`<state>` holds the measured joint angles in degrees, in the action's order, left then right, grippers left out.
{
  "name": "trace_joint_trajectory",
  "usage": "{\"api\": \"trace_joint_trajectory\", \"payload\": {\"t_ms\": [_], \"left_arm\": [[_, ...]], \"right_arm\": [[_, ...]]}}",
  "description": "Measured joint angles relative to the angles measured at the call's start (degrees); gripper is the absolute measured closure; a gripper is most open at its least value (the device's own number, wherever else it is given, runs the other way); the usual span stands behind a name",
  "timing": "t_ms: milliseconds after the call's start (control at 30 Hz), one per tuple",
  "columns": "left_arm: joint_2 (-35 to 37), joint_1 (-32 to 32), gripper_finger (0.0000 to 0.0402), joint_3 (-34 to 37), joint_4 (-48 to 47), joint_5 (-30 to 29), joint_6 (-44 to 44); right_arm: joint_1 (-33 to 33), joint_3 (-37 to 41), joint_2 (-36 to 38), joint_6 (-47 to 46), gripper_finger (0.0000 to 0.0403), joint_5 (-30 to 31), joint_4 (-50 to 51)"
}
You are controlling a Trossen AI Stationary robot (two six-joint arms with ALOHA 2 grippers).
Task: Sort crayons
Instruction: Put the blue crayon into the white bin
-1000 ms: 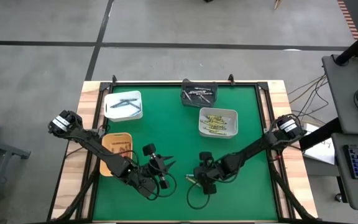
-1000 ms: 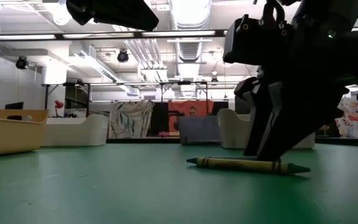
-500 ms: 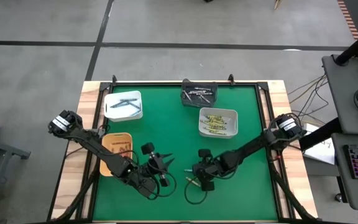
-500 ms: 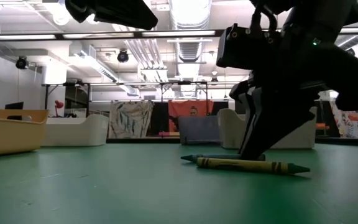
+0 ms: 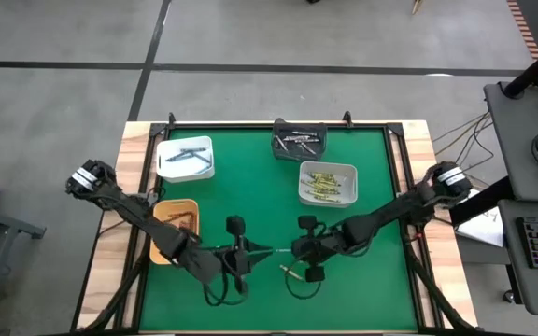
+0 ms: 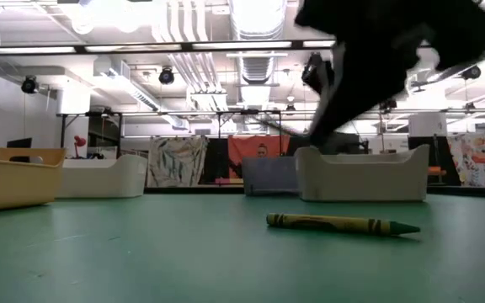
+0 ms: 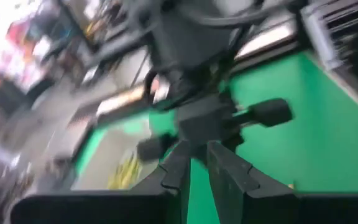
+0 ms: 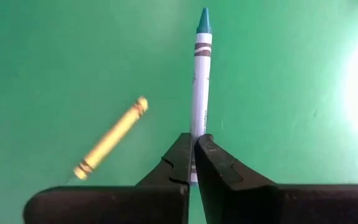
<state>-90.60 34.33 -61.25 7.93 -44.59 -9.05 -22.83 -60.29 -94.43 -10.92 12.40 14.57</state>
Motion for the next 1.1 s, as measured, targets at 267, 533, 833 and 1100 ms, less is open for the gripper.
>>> {"api": "trace_joint_trajectory", "payload": {"t_ms": [267,533,833,1100], "left_arm": [[6.53,-1.2,0.0365,2.77,5.61,7.18,-7.35],[7.52,-2.37,0.0365,18.13,39.99,15.25,-9.28],[2.93,-3.54,0.0328,25.82,60.6,15.17,-5.97],[-1.06,-5.89,0.0236,22.04,62.13,15.24,-5.89]], "right_arm": [[0.0,9.56,10.11,6.54,0.0395,-0.23,-23.06],[0.0,20.21,11.04,15.68,0.0394,-0.83,-54.48],[1.29,19.29,8.7,21.04,0.0394,-3.65,-67.49],[3.48,16.73,8.63,21.52,0.0394,-6.51,-67.15]]}}
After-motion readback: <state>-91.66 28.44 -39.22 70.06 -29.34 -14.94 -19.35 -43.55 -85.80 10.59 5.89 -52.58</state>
